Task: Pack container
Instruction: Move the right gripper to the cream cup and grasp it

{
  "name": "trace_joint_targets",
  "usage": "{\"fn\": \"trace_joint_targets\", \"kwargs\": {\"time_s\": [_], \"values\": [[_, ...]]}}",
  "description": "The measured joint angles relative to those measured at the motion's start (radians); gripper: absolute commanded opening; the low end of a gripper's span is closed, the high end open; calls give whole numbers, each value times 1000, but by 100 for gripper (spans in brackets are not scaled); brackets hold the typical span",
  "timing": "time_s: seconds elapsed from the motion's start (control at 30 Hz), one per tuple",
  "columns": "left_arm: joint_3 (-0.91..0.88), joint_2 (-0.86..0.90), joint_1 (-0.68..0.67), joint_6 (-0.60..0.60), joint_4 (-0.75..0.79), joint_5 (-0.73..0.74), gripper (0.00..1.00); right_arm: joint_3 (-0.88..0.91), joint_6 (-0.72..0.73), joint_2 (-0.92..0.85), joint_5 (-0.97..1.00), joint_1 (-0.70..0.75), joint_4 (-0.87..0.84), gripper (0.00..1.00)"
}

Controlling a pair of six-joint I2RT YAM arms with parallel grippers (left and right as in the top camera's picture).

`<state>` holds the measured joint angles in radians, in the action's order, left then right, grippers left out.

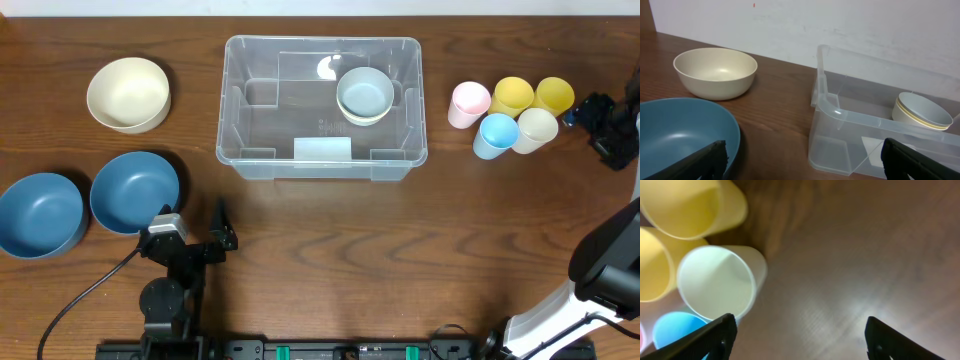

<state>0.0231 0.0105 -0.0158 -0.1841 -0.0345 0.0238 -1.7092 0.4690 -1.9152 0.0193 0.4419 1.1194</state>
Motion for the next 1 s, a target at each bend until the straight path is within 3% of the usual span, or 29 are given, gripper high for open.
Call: {"fn": "trace_joint_targets", "kwargs": {"time_s": [0.33,0.5,0.73,1.0], "values": [[0,0,0,0,0,0,98,142,-26,0,-66,-48,-220,72],[0,0,0,0,0,0,98,209,-34,0,-74,-77,-297,57],[0,0,0,0,0,0,98,266,-32,0,-68,-81,-335,50],[0,0,0,0,0,0,98,305,-35,0,-46,-81,-358,31]]}}
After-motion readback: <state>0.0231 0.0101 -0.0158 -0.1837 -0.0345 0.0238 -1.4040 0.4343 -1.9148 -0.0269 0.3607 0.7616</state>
